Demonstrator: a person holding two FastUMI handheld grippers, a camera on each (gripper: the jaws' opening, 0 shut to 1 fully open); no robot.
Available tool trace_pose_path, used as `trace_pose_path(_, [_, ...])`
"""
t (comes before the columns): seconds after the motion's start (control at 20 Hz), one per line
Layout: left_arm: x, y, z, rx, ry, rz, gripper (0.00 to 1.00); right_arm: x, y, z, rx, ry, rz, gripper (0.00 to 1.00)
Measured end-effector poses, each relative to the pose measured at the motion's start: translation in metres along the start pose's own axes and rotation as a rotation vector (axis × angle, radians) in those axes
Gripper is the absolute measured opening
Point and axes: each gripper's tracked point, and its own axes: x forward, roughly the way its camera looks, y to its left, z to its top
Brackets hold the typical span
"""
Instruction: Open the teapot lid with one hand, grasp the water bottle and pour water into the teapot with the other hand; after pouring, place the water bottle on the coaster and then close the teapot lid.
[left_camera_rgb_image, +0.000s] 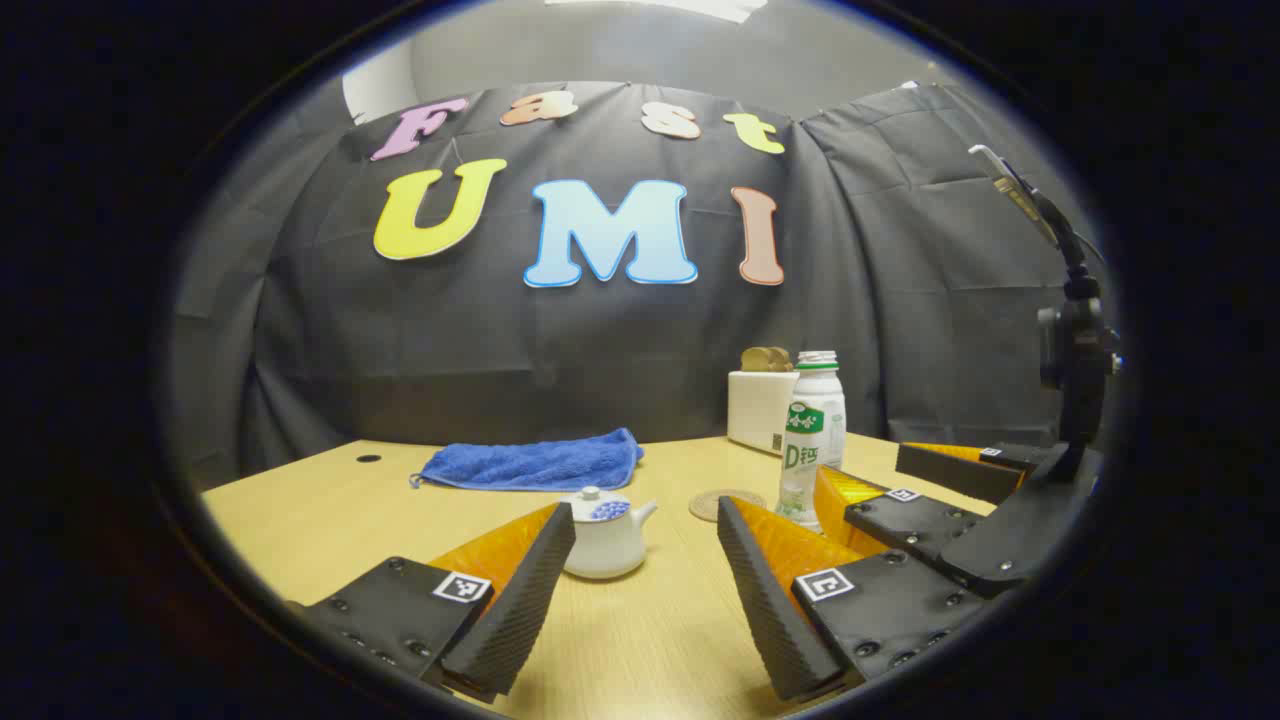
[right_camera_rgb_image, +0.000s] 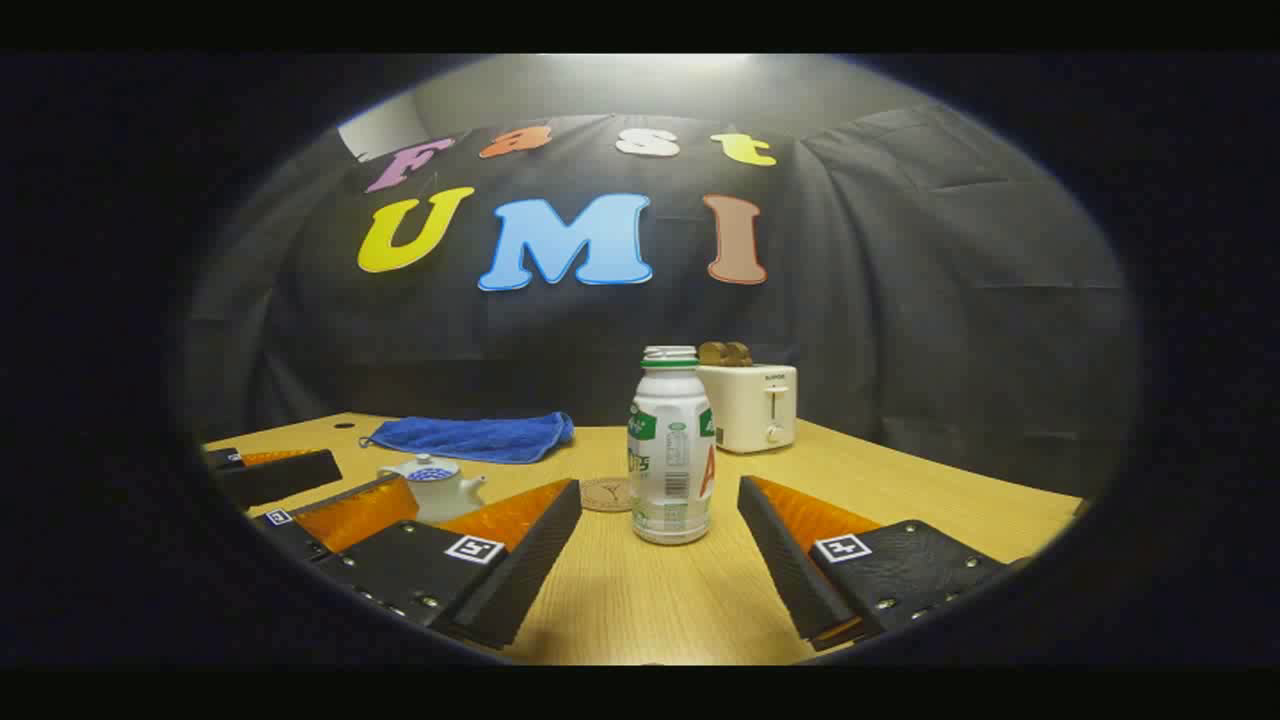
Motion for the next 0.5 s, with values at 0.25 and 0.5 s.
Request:
trace_pose_path(0.25, [-0.001, 0.002, 0.007, 0.000, -0.012, 0.016, 0.97, 0.004, -0.008, 0.013, 0.013, -0.004, 0.001, 0.97])
trace_pose_path(0.5, [-0.001, 0.015, 0.025, -0.005, -0.040, 0.036, 0.97, 0.008, -0.015, 0.037, -0.005, -0.037, 0.006, 0.97])
